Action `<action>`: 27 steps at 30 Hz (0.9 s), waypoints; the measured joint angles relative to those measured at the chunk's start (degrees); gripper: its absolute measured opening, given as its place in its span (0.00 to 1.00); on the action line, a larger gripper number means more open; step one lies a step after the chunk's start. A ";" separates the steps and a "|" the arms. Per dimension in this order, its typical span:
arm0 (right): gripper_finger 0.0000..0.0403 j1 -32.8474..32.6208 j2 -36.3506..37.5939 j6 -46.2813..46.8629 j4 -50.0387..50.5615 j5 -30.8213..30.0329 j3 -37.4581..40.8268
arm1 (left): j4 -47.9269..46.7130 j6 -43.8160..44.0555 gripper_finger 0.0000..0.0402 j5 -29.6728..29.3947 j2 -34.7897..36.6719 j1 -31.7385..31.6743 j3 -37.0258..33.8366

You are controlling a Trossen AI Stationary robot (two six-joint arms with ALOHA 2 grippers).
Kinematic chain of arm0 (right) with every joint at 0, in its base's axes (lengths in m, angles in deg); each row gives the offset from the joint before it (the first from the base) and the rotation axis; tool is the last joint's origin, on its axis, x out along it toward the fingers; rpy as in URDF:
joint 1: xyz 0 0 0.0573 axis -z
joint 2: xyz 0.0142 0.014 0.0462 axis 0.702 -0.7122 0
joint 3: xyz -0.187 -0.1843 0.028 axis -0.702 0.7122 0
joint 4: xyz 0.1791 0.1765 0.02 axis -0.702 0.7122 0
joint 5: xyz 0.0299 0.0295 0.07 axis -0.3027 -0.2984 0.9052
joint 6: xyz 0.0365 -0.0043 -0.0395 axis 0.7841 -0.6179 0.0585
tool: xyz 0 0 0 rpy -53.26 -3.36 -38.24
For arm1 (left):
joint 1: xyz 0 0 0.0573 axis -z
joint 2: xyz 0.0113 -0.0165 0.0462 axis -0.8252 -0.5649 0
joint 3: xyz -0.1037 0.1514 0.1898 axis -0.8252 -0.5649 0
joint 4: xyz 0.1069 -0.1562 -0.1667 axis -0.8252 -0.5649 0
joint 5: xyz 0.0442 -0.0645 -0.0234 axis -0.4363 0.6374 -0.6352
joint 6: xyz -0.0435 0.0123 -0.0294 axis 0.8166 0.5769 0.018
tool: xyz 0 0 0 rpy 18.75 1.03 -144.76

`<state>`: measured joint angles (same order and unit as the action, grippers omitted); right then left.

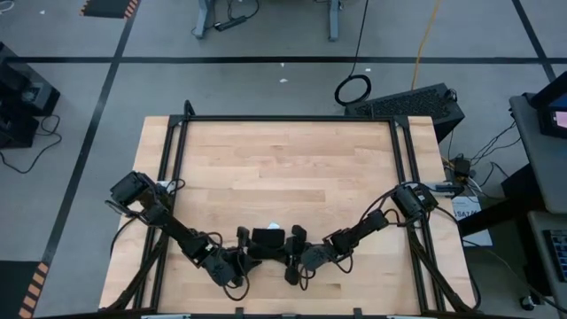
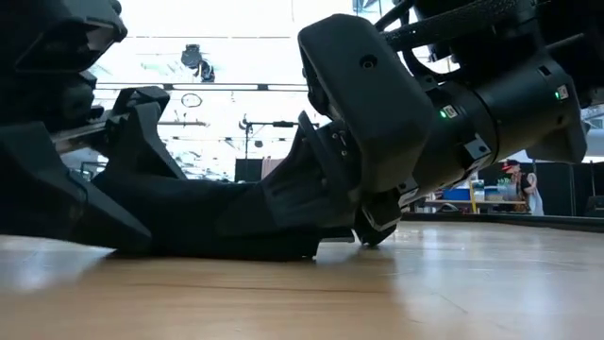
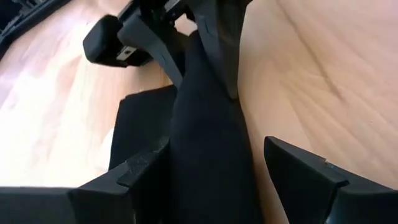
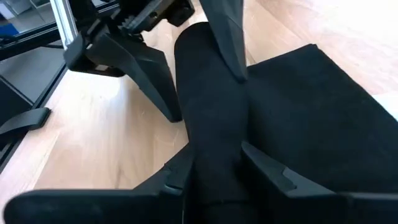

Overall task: Roll napkin
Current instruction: Roll the black napkin

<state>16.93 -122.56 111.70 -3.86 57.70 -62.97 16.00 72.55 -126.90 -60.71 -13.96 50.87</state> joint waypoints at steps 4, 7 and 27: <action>0.24 0.12 0.07 0.77 0.37 1.52 0.00 | 0.05 2.26 0.64 -1.16 -0.28 0.02 0.00; 0.24 0.17 0.11 1.15 0.45 2.72 0.02 | 1.44 2.32 0.64 -2.29 -0.27 0.08 0.00; 0.32 -0.33 3.12 -2.49 3.44 2.59 0.12 | 2.96 15.82 0.11 3.42 -0.20 -1.95 0.09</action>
<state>16.60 -119.44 109.21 -0.42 60.29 -62.84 18.96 88.37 -123.48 -60.91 -15.91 50.96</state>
